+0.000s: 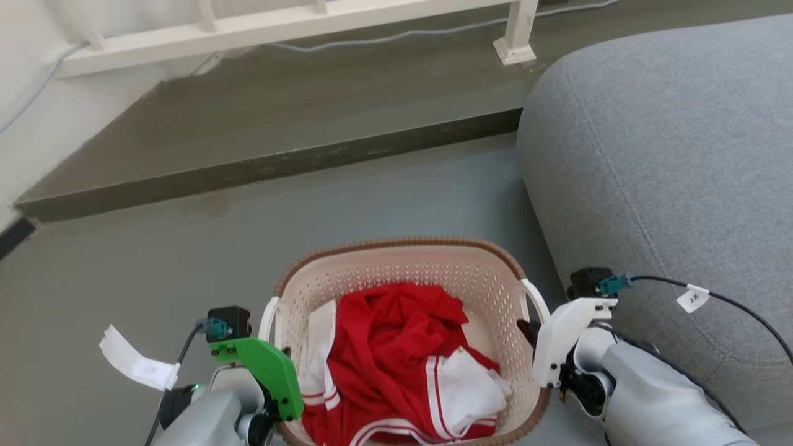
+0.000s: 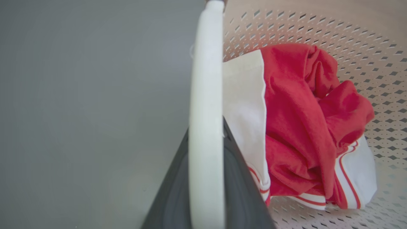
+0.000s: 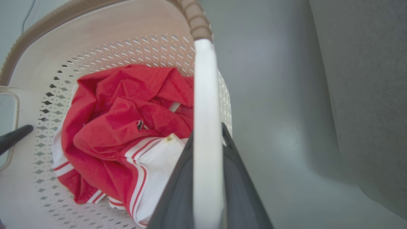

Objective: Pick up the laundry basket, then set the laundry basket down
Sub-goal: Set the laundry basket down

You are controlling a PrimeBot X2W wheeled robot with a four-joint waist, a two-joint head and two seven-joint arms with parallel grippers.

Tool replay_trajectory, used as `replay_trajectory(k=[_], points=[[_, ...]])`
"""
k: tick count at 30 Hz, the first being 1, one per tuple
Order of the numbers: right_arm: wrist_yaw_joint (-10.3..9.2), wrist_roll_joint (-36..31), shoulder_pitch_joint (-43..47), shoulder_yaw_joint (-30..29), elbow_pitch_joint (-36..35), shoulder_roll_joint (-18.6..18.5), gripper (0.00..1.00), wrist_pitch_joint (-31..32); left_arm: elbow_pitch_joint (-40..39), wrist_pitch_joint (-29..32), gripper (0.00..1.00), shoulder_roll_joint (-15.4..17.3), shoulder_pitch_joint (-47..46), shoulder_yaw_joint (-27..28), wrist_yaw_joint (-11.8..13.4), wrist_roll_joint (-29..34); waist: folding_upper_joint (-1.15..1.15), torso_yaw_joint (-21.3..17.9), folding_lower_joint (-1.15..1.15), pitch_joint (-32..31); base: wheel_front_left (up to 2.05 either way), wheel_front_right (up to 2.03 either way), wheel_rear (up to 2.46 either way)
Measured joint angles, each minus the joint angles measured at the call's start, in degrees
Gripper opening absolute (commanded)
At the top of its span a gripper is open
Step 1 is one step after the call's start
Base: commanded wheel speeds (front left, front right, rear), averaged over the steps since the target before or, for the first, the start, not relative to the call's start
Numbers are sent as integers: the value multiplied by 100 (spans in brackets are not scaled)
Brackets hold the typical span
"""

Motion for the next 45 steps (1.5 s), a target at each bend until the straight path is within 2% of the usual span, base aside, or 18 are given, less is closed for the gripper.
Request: replay_trajectory(k=[16, 45], points=[[0, 0, -644, 0, -101, -109, 0, -299, -32, -421, 0, -2, -655, 26, 119, 69, 0, -6, 0, 766, 0, 0, 0], [10, -64, -1970, 15, -170, -374, 0, -855, -198, -918, 0, -2, -1909, 172, 169, 78, 0, 120, 1, 2793, 0, 0, 0]])
